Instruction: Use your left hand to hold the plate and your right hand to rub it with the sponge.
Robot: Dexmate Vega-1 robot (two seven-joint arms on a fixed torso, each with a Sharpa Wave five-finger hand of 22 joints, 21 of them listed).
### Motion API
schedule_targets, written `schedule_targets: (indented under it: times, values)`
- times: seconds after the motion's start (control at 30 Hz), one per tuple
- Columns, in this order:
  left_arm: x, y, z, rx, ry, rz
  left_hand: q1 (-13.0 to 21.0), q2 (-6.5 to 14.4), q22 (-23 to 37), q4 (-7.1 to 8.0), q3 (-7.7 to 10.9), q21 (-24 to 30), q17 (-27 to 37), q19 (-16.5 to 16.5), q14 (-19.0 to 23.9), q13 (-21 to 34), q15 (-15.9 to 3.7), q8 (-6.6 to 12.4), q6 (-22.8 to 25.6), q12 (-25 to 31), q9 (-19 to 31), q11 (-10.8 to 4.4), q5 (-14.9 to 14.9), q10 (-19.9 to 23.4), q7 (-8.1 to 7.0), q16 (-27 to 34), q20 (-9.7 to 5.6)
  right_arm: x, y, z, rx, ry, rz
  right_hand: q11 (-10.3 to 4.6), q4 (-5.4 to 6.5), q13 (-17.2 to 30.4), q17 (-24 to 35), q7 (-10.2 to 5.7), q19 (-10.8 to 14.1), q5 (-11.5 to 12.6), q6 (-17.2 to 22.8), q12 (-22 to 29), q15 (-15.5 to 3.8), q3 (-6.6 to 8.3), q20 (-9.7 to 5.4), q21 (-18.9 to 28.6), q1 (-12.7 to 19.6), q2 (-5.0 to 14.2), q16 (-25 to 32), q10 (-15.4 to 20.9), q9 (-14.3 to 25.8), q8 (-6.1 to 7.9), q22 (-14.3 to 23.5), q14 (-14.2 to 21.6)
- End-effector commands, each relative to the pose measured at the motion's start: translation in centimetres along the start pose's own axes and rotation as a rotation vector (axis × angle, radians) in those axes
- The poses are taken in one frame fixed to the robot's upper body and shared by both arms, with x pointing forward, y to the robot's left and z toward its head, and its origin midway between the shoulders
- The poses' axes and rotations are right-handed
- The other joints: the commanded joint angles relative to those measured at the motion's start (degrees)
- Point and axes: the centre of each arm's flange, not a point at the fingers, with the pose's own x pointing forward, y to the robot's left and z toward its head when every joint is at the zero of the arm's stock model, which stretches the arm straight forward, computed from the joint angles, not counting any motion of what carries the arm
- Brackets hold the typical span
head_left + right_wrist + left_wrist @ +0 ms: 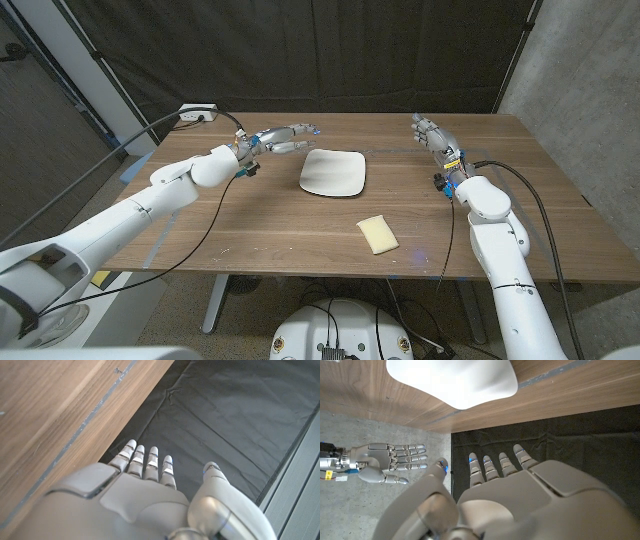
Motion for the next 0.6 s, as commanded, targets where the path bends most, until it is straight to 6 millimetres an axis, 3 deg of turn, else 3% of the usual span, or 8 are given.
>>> schedule_targets:
  times: [0.03,0.37,0.6]
  values:
    - [0.3,-0.6,-0.2,0.083,0.000,-0.067,0.2,0.1,-0.1,0.02,0.43,0.2,0.1,0.7,0.5,-0.1,-1.15,0.55,1.3,0.5,0.0,-0.05,0.1,1.1,0.19,0.0,0.14,-2.1,2.0,2.9,-0.202,0.065,-0.001,-0.08,-0.70,0.2,0.2,-0.25,0.5,0.4,1.1,0.5,-0.31,0.48,0.23,0.4,1.3,0.01,0.3,0.8,0.2,0.40,0.1,1.1]
    - [0.1,-1.0,-0.6,0.106,-0.003,-0.097,0.6,-0.3,-0.1,-0.11,0.62,0.1,0.1,1.0,1.2,-0.1,-1.56,1.83,7.0,1.1,-0.1,0.00,0.2,6.0,1.29,-0.2,-0.12,-3.3,4.3,3.8,-0.291,0.162,0.000,-0.38,-1.69,0.1,0.1,-0.41,1.2,0.5,2.1,0.7,-1.16,1.11,0.05,0.6,2.4,0.04,0.3,1.8,0.2,0.50,0.0,1.8]
    - [0.1,-1.3,-0.8,0.128,-0.011,-0.120,0.7,-0.4,-0.1,-0.13,0.69,0.1,0.1,1.2,1.7,-0.1,-1.73,2.30,9.4,1.2,-0.1,0.01,0.2,7.9,1.91,-0.2,-0.20,-4.0,6.1,4.8,-0.368,0.239,-0.010,-1.02,-2.59,0.1,0.1,-0.56,1.9,0.9,3.0,0.8,-2.17,2.40,-0.95,0.9,4.1,1.28,0.3,2.8,0.2,0.50,0.0,2.6]
